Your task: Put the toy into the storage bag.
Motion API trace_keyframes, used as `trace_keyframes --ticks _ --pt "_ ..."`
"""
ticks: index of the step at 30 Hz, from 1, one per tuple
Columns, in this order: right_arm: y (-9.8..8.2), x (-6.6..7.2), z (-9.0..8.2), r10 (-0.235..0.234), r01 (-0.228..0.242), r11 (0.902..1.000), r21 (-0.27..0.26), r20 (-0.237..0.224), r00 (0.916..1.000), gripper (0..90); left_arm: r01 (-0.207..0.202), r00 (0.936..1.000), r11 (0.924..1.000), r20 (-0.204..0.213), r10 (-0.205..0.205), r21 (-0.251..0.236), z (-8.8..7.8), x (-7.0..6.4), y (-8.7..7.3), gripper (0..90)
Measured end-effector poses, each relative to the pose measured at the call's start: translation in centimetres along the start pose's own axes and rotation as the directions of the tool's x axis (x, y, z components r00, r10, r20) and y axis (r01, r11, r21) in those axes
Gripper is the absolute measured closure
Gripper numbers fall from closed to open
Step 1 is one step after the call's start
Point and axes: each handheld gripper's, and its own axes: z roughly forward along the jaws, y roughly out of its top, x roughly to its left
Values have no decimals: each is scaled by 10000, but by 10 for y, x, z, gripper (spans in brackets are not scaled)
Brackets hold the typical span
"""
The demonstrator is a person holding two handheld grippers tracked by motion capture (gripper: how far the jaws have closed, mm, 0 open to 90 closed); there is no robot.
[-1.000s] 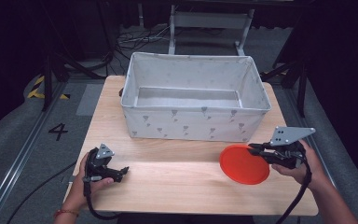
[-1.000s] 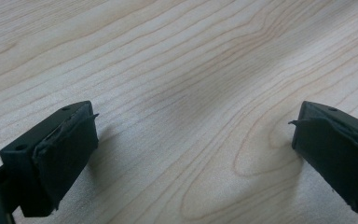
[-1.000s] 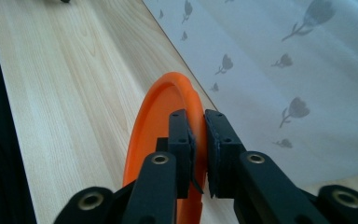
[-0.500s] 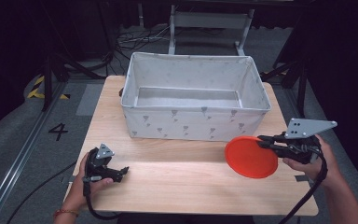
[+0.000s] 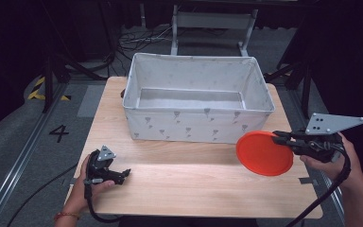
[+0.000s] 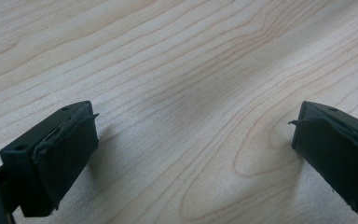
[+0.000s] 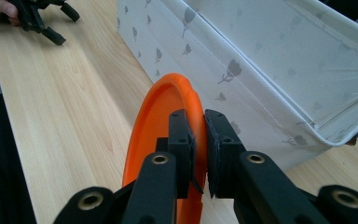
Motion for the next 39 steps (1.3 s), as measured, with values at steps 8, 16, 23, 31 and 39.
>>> trace_keyframes --ticks 8,16,23,31,39 --pt "8 -3 -8 -116 115 9999 47 57 9999 822 -1 10000 10000 3 1 2 0 0 0 5" --pt "34 -11 -22 -361 368 9991 -187 375 9986 822 -5 10000 10000 -3 5 14 0 0 0 5" --pt "49 -19 -24 -431 445 9984 -335 441 9981 822 -5 10000 10000 -2 5 15 0 0 0 5" --pt "70 -24 -20 -693 714 9968 -364 556 9960 822 -6 10000 10000 -3 6 16 0 0 0 5" --pt "89 -36 -18 -668 713 9961 -511 854 9941 823 -6 10000 10000 -4 6 16 0 0 0 5"
